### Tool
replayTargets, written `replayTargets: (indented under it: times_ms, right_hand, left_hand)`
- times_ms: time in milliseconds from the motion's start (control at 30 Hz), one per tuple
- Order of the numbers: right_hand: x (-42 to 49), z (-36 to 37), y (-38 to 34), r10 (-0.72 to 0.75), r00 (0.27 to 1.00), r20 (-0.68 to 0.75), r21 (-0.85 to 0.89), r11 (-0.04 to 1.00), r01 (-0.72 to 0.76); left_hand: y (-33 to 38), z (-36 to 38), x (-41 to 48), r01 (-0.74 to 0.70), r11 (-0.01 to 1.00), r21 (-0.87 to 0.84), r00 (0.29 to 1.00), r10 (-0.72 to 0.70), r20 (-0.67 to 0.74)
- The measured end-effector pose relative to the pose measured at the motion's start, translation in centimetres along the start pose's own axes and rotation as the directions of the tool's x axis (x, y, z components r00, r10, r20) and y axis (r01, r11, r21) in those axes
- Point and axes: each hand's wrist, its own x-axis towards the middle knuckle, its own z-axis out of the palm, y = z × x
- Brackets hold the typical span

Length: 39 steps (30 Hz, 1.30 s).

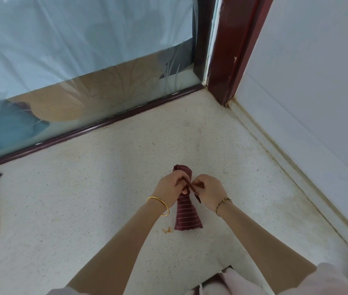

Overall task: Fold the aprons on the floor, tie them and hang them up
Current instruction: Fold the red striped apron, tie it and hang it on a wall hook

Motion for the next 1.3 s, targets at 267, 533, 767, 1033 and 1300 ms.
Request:
replayTargets:
  times_ms: [267, 533, 767, 1033, 1300]
  right_hand:
    - [-1.5, 0.7, 0.5, -0.124, 0.984, -0.128, -0.119, 0.987, 0.109]
    - [-1.4, 0.7, 1.5, -0.215, 0.974, -0.068, -0.005, 0.977, 0.215]
    - [-0.9, -0.1, 0.0, -0.068, 0.998, 0.002, 0.391, 0.918, 0.062]
    - [-0.7, 0.3, -0.2, -0.048, 0.982, 0.182, 0.495, 0.867, -0.05]
    - [-0.3, -0.1, 0.5, -0.172, 0.963, 0.208, 0.3, 0.948, 0.105]
  left_hand:
    - [0.4, 0.0, 0.8, 0.079, 0.995, -0.058, 0.996, -0.076, 0.052]
    - [0.4, -0.2, 0.7, 0.096, 0.985, -0.142, 0.991, -0.082, 0.104]
    - [0.5, 0.3, 0.4, -0.246, 0.89, 0.384, 0.969, 0.22, 0.111]
    - [-2.9, 1.3, -0.3, -0.597, 0.445, 0.668, 0.692, 0.706, 0.148]
    - [-5.0, 1.6, -0.9, -0.606, 0.433, 0.668, 0.66, 0.743, 0.116]
